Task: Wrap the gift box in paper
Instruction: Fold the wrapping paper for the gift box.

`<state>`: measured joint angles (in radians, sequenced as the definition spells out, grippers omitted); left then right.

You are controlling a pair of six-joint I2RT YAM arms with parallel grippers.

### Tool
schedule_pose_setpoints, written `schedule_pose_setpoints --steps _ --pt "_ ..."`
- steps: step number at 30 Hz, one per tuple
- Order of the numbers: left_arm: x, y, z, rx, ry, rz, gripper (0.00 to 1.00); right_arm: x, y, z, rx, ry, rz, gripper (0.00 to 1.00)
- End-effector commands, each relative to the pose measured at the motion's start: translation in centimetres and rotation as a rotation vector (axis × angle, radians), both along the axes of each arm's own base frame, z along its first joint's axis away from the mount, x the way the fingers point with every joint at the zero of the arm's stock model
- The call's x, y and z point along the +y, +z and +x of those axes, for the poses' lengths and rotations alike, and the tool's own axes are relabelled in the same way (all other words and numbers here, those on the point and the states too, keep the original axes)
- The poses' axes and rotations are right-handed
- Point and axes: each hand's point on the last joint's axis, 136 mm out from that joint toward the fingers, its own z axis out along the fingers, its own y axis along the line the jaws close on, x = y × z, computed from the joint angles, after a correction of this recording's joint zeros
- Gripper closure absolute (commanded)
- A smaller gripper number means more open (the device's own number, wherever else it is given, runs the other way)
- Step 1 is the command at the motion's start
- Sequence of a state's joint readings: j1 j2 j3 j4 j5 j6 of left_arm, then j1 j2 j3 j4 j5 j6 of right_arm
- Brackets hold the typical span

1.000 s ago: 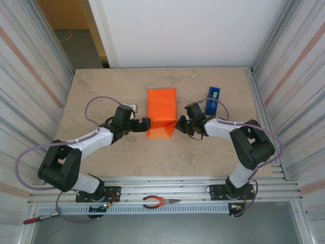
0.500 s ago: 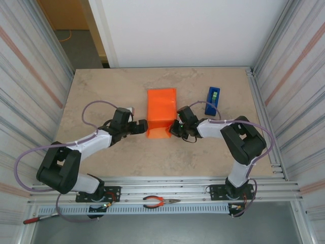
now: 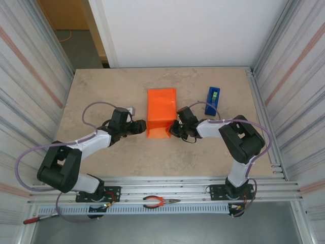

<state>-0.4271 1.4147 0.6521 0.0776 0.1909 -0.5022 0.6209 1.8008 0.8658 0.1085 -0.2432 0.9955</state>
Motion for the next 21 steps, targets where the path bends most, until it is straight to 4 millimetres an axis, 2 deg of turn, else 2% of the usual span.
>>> schedule_pose_setpoints --steps 1,11,21 --pt "-1.1 -0.2 -0.4 0.006 -0.057 -0.045 0.36 -0.5 -1.4 -1.0 0.047 -0.013 -0.017 1.0" --pt "-2.5 -2.2 -1.6 0.04 -0.092 0.011 0.38 -0.5 -1.6 -1.3 0.055 -0.009 -0.021 1.0" --pt "-2.4 -3.4 -1.8 0.059 -0.082 0.065 0.45 -0.6 -1.9 -1.5 0.06 -0.007 -0.035 1.0"
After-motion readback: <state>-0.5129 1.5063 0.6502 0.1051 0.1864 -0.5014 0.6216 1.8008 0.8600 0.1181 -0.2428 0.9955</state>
